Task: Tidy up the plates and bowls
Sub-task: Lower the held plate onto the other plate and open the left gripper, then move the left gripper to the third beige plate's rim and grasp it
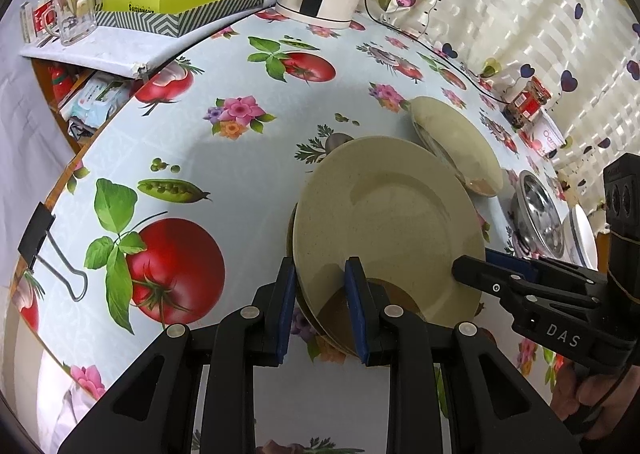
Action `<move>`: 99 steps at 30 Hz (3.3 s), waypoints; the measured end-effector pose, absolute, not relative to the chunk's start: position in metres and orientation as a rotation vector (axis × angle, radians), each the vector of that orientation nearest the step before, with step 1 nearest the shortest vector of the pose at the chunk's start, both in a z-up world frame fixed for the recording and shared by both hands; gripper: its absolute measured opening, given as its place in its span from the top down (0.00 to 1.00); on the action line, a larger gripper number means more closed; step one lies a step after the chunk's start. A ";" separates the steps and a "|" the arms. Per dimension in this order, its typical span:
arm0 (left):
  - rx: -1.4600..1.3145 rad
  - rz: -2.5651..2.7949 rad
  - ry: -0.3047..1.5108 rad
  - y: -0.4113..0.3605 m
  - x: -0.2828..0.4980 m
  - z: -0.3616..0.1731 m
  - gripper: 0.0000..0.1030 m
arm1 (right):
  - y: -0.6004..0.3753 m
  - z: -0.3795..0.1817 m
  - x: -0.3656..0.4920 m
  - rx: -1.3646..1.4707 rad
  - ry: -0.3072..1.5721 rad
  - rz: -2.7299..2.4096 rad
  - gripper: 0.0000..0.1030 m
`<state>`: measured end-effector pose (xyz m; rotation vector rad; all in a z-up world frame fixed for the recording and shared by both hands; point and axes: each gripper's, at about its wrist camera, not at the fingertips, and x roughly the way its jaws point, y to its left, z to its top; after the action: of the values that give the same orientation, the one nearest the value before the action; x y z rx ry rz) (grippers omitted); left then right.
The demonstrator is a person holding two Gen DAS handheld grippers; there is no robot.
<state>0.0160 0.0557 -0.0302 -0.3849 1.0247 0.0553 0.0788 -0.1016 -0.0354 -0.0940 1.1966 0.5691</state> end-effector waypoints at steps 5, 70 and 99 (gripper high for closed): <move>-0.383 0.060 1.030 0.056 0.015 -0.033 0.75 | -0.099 -0.036 0.077 -0.121 1.187 0.563 0.70; -0.332 -0.049 0.947 0.011 0.070 0.014 0.74 | -0.152 0.026 0.107 -0.028 1.014 0.581 0.57; -0.397 -0.059 1.016 0.003 0.140 -0.004 0.74 | -0.181 0.024 0.192 -0.008 1.060 0.503 0.57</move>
<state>0.1405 0.0027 -0.0036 -0.3970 1.0162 -0.0593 0.1920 -0.1809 0.0241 -0.0080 1.0600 0.5030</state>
